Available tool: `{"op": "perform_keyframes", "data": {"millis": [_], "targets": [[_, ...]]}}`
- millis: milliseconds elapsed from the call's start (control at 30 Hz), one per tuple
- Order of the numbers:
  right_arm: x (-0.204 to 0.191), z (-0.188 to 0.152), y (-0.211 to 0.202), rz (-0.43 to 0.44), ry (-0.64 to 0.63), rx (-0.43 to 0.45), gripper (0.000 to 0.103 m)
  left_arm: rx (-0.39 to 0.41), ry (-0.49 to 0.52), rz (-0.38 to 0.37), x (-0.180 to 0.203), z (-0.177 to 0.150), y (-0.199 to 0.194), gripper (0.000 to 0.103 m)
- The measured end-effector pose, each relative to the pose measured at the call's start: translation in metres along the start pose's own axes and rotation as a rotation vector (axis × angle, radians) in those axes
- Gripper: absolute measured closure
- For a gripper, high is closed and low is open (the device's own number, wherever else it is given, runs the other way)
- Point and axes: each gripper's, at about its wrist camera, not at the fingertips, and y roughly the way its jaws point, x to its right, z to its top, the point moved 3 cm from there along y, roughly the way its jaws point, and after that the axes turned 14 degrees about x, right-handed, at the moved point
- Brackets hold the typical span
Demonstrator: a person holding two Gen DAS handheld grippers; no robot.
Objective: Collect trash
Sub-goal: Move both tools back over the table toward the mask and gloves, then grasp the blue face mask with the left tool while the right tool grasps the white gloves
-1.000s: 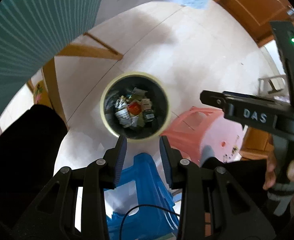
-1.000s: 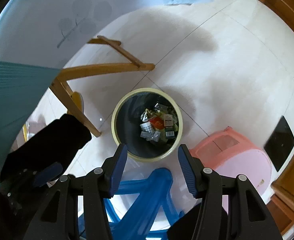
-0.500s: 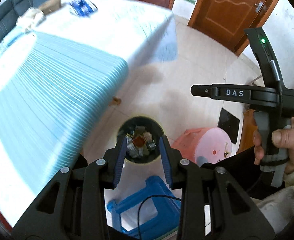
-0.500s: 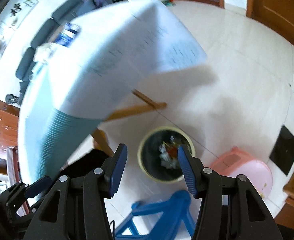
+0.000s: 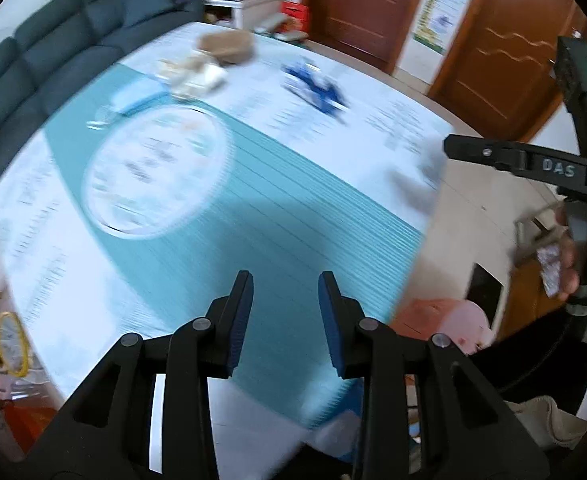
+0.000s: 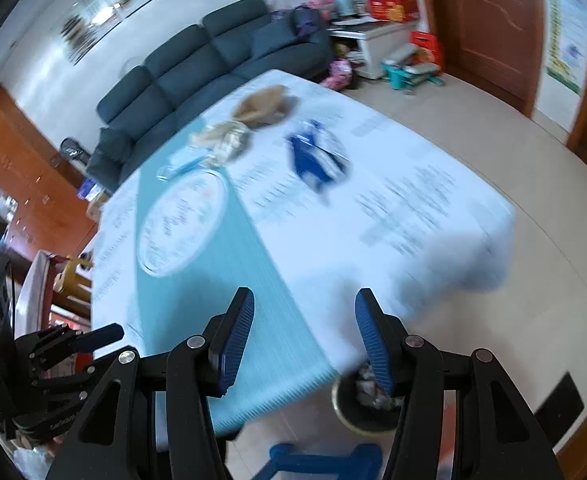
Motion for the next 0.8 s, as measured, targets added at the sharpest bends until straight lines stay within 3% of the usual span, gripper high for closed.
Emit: {"op": "perform_keyframes", "data": {"millis": [167, 400, 567, 800], "targets": [[-0.060, 0.053, 0.048, 0.058, -0.013, -0.015, 0.044, 0.019, -0.046, 0.057, -0.068, 0.041, -0.003, 0.073], [-0.111, 0.122, 0.142, 0.094, 0.056, -0.059, 0.034, 0.039, -0.078, 0.106, -0.149, 0.104, 0.018, 0.073], [-0.122, 0.154, 0.215, 0.061, 0.116, -0.095, 0.032, 0.000, -0.113, 0.079, -0.190, 0.138, 0.060, 0.073], [-0.096, 0.158, 0.294, -0.021, 0.207, -0.138, 0.032, -0.047, -0.092, 0.072, -0.228, 0.167, 0.132, 0.073]]}}
